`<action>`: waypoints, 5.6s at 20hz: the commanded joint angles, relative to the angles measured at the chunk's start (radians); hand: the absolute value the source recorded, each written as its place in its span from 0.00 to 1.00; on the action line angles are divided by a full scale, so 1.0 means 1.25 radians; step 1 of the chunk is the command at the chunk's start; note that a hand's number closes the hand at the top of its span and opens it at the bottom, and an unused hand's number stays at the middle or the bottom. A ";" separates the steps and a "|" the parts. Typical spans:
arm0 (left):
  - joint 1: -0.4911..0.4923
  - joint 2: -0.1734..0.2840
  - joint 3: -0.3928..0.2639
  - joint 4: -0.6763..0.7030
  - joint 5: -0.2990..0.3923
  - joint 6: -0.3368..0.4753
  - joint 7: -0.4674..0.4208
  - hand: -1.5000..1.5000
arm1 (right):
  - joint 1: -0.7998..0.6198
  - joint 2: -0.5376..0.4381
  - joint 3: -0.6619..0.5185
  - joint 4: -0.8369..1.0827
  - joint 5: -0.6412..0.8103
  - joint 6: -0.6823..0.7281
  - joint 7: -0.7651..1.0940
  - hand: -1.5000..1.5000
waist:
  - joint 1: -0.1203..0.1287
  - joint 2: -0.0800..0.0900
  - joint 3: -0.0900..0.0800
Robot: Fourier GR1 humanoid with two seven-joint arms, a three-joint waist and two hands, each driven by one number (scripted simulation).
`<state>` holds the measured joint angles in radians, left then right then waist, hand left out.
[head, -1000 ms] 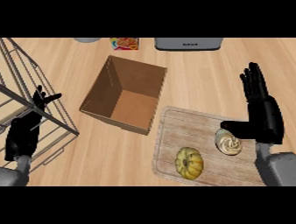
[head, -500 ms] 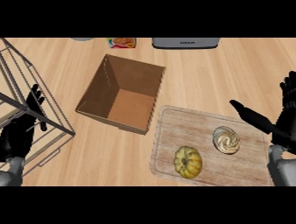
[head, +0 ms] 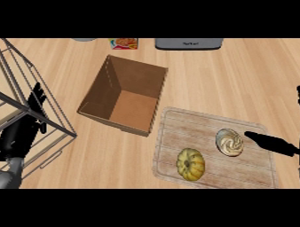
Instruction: Pick the cupcake from the cutting board and place it in the cardboard box
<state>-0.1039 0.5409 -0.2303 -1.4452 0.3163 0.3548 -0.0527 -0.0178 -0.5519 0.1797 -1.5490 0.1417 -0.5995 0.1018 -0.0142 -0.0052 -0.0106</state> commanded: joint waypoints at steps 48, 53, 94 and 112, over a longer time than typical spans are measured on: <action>0.012 -0.223 0.161 -0.032 -0.344 -0.171 0.147 0.50 | -0.095 0.068 0.202 -0.107 0.240 0.472 0.703 0.00 | 0.015 0.004 0.009; 0.089 -0.218 0.202 -0.049 -0.332 -0.222 0.093 0.50 | -0.124 0.085 0.172 -0.066 0.237 0.500 0.710 0.00 | 0.021 0.003 0.009; -0.012 -0.291 0.243 -0.017 -0.417 -0.276 0.117 0.50 | -0.532 -0.067 0.110 0.424 0.310 0.536 -0.409 1.00 | 0.042 0.007 0.010; 0.054 -0.300 0.300 -0.034 -0.427 -0.311 0.060 0.50 | -0.719 0.174 0.037 0.278 0.101 0.733 -0.259 1.00 | 0.025 0.002 0.008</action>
<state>-0.1544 0.2156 0.1767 -1.4254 -0.2299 -0.0329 0.0473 -0.8620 -0.4164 0.2055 -1.1908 0.2478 0.3269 -0.3085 0.0062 0.0032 -0.0052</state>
